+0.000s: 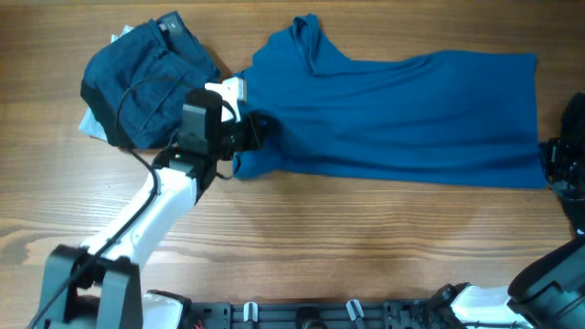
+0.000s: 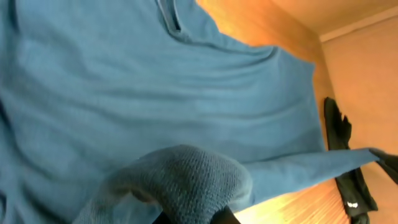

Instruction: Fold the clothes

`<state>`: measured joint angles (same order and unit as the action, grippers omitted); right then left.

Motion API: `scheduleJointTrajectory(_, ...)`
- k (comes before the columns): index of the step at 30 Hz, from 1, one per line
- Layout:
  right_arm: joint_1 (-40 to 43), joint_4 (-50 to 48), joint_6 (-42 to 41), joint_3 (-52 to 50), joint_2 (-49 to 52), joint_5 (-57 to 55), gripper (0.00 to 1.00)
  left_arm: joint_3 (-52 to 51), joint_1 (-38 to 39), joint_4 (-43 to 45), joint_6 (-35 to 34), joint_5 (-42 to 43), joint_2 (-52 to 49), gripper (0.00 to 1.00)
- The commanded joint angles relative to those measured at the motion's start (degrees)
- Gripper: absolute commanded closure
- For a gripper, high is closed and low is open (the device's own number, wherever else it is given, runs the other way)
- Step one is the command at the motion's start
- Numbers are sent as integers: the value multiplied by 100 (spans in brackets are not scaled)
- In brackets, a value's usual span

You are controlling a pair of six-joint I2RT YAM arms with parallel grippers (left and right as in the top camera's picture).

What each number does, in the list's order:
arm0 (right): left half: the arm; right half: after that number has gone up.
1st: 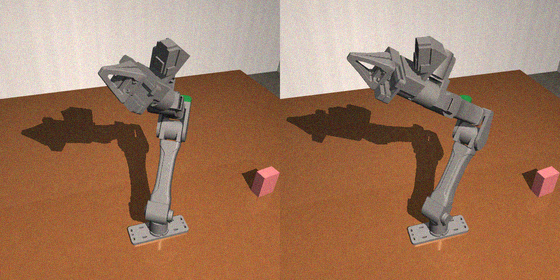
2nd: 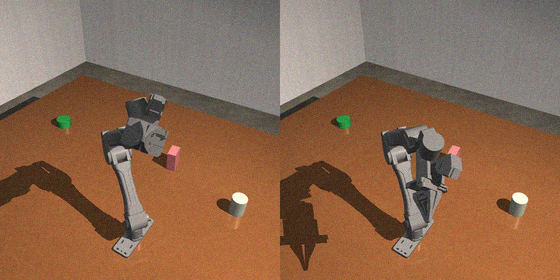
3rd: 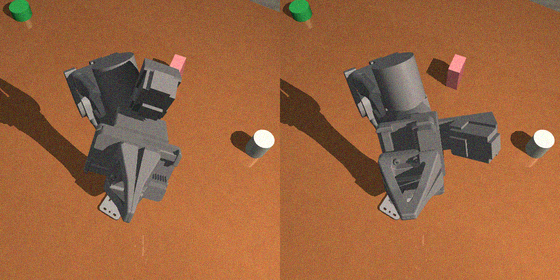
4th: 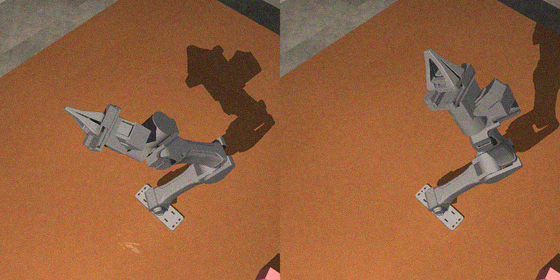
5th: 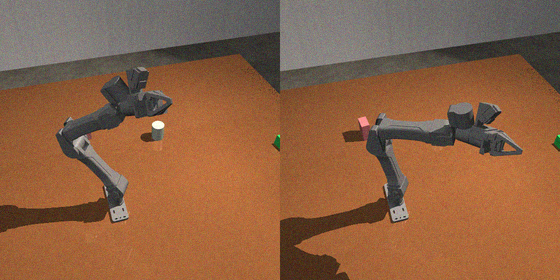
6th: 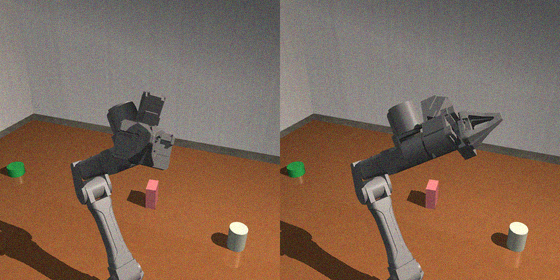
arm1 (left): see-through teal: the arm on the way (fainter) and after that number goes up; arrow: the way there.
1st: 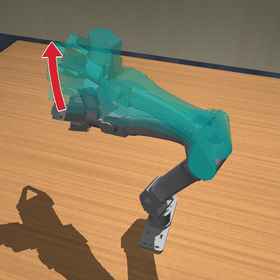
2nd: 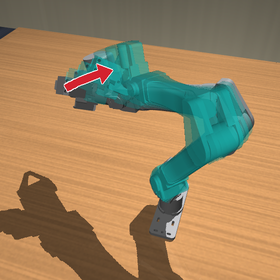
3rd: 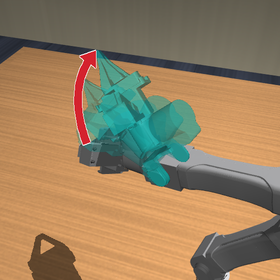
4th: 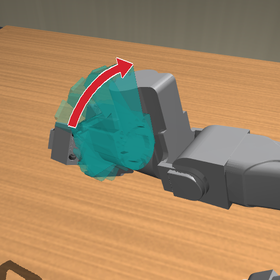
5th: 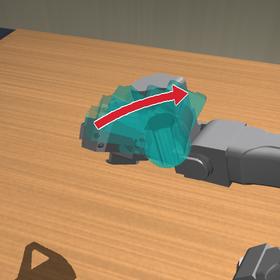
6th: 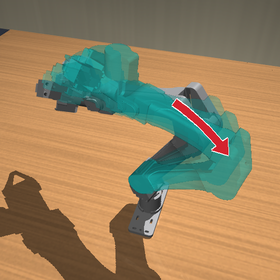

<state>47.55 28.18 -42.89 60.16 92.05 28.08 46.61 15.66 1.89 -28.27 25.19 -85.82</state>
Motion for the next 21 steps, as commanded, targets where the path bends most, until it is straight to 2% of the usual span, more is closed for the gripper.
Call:
scheduleJointTrajectory(1, -2, -31, -74, 85, 63, -20, 96, 415, -52, 219, 107, 87, -286, 96)
scheduleJointTrajectory(8, -2, -31, -76, 85, 63, -22, 96, 669, -52, 638, 107, 68, -763, 96)
scheduleJointTrajectory(18, -2, -57, -74, 85, 63, -153, 96, 1003, -57, 798, 105, -46, -1357, 96)
scheduleJointTrajectory(20, -4, -59, -74, 85, 63, -151, 96, 1003, -57, 772, 107, -98, -1357, 89)
scheduleJointTrajectory(21, -4, -57, -76, 85, 66, -151, 96, 1003, -57, 754, 105, -101, -1357, 66)
